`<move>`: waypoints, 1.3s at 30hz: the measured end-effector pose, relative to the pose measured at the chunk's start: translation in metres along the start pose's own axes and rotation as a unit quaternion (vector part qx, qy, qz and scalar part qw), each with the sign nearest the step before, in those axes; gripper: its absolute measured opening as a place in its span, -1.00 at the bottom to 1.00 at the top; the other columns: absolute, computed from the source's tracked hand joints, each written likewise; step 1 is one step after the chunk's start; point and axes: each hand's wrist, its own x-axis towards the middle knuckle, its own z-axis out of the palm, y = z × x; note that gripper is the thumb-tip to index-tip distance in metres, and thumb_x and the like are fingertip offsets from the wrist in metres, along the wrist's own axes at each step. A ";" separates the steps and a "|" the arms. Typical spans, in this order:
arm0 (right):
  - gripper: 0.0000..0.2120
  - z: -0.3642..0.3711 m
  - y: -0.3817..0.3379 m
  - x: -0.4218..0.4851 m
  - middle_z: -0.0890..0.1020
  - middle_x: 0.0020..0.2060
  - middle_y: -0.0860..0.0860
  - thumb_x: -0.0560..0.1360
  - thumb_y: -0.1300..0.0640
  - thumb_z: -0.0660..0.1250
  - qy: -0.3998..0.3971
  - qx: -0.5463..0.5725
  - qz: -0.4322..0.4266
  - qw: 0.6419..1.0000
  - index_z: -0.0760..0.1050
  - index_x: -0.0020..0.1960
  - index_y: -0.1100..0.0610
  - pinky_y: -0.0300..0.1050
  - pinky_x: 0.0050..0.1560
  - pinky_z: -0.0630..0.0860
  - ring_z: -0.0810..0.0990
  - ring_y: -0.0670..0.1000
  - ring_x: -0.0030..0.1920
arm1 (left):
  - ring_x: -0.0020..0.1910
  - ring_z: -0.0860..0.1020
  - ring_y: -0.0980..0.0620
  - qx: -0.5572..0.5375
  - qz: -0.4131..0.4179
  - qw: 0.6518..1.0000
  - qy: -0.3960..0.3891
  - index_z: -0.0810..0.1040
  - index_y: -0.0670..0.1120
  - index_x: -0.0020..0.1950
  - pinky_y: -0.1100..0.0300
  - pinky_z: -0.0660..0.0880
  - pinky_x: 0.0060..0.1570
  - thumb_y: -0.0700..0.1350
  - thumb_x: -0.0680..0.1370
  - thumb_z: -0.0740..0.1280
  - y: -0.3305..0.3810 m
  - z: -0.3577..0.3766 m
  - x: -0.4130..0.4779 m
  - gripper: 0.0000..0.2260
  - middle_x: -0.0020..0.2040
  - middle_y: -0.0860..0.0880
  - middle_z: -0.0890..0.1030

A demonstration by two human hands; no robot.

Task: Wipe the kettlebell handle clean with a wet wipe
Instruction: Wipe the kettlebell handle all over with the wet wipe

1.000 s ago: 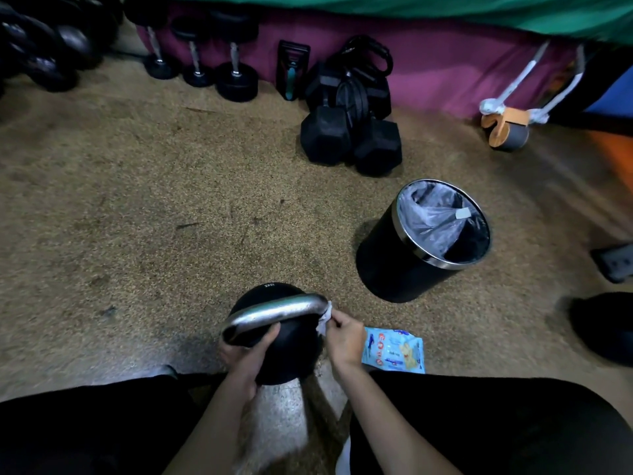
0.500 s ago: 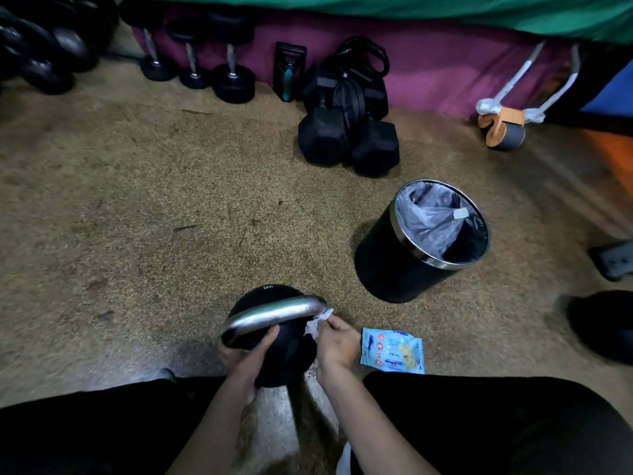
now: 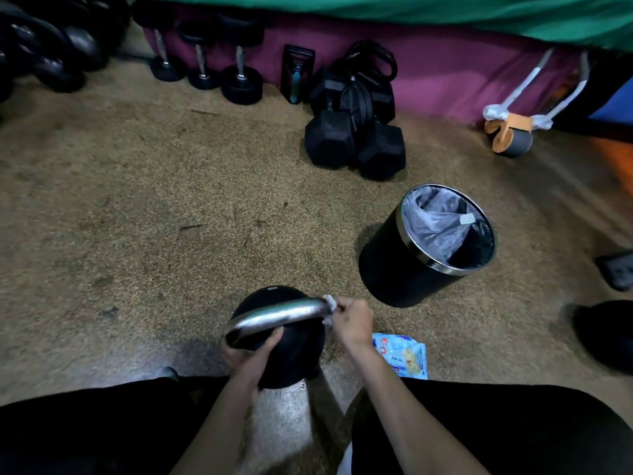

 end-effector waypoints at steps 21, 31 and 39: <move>-0.66 -0.042 -0.040 0.063 0.70 -0.19 0.09 0.40 0.41 0.24 -0.291 -0.192 -0.117 0.930 0.68 -0.04 0.11 -0.27 -0.21 0.44 0.54 -0.10 -0.25 | 0.41 0.59 -0.07 -0.020 0.013 0.999 0.048 0.22 0.23 0.52 -0.19 0.53 0.47 0.43 -0.18 0.75 0.027 0.010 -0.044 0.36 0.48 0.01 0.53; -0.60 -0.015 -0.055 0.076 0.70 -0.07 -0.01 0.42 0.39 0.17 -0.361 -0.335 -0.154 0.856 0.66 -0.02 0.02 -0.23 -0.12 0.55 0.62 -0.05 -0.17 | 0.50 0.52 -0.12 -0.027 0.069 0.995 0.067 0.30 0.10 0.58 -0.14 0.44 0.56 0.33 -0.08 0.79 0.053 0.013 -0.081 0.31 0.54 -0.09 0.49; -0.62 -0.026 -0.053 0.088 0.70 -0.03 0.08 0.41 0.41 0.20 -0.378 -0.344 -0.144 0.847 0.66 -0.01 0.05 -0.19 -0.17 0.46 0.58 -0.03 -0.16 | 0.56 0.46 -0.16 -0.030 0.063 0.996 0.056 0.23 -0.09 0.67 -0.09 0.37 0.60 0.02 0.20 0.81 0.058 0.013 -0.086 0.18 0.60 -0.15 0.43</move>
